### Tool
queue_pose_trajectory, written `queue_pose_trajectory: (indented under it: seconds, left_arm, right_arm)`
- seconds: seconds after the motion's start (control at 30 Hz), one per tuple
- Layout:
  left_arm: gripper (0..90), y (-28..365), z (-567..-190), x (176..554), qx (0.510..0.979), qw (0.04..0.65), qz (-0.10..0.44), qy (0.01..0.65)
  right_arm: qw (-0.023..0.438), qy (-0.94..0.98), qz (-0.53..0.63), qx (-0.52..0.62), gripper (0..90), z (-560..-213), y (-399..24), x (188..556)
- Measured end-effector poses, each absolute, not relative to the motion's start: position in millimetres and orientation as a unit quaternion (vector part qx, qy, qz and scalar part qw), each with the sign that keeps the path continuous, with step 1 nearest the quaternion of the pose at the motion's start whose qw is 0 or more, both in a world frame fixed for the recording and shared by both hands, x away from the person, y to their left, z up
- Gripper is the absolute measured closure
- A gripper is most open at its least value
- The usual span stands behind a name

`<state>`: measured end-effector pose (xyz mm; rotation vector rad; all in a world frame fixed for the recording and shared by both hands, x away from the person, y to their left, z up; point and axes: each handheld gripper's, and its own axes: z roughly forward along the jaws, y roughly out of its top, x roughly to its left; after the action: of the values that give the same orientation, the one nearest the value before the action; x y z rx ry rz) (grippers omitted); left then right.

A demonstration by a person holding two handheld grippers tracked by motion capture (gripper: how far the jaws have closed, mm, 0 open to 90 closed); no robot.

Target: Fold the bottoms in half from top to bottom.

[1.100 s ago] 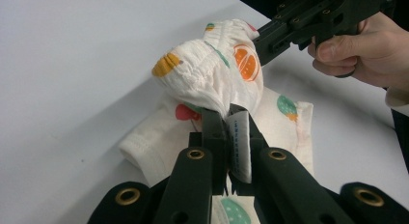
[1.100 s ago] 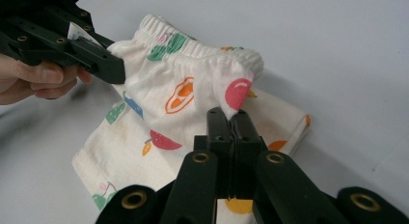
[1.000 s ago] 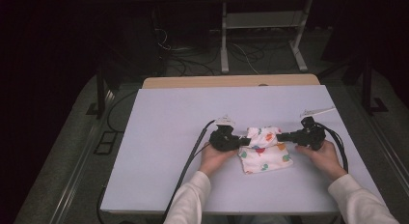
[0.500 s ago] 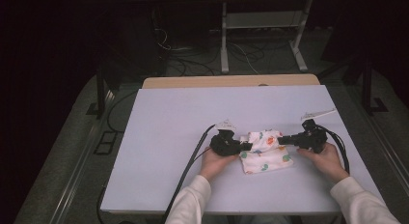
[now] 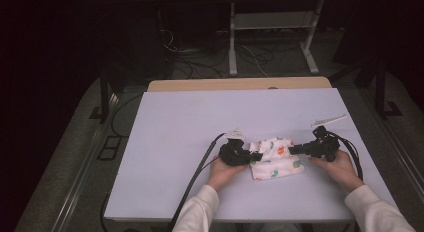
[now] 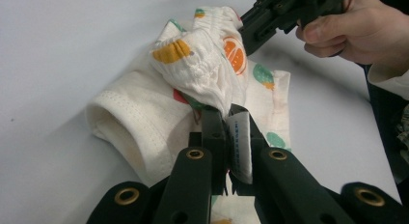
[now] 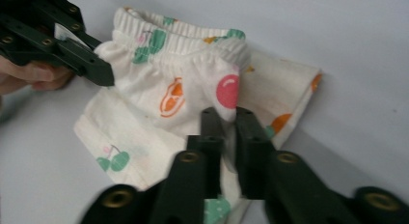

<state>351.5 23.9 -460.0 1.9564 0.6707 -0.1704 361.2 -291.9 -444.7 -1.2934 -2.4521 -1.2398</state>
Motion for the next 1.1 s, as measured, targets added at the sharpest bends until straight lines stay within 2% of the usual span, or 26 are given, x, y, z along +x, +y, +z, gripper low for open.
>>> queue_pose_trajectory:
  seconds: [0.1,0.2,0.33,0.43,0.57,1.1]
  left_arm:
    - [85.4,23,-460,350,0.813,0.506,-0.069,0.279]
    - [85.1,23,-460,350,0.813,0.506,-0.069,0.279]
    - [85.1,23,-460,350,0.814,0.504,-0.068,0.279]
    - [84.9,23,-460,349,0.815,0.504,-0.067,0.278]
    - [84.9,23,-460,349,0.815,0.504,-0.067,0.277]
    - [85.0,23,-459,349,0.815,0.506,-0.065,0.274]
  right_arm:
    - [0.057,-0.803,-0.414,-0.425,60.6,-443,-294,361]
    - [0.063,-0.794,-0.428,-0.427,51.8,-439,-296,362]
    - [0.058,-0.789,-0.439,-0.426,44.3,-433,-294,366]
    - [0.052,-0.788,-0.441,-0.426,42.6,-427,-292,369]
    - [0.051,-0.789,-0.442,-0.423,44.1,-420,-288,378]
    - [0.042,-0.804,-0.443,-0.393,65.7,-391,-263,404]
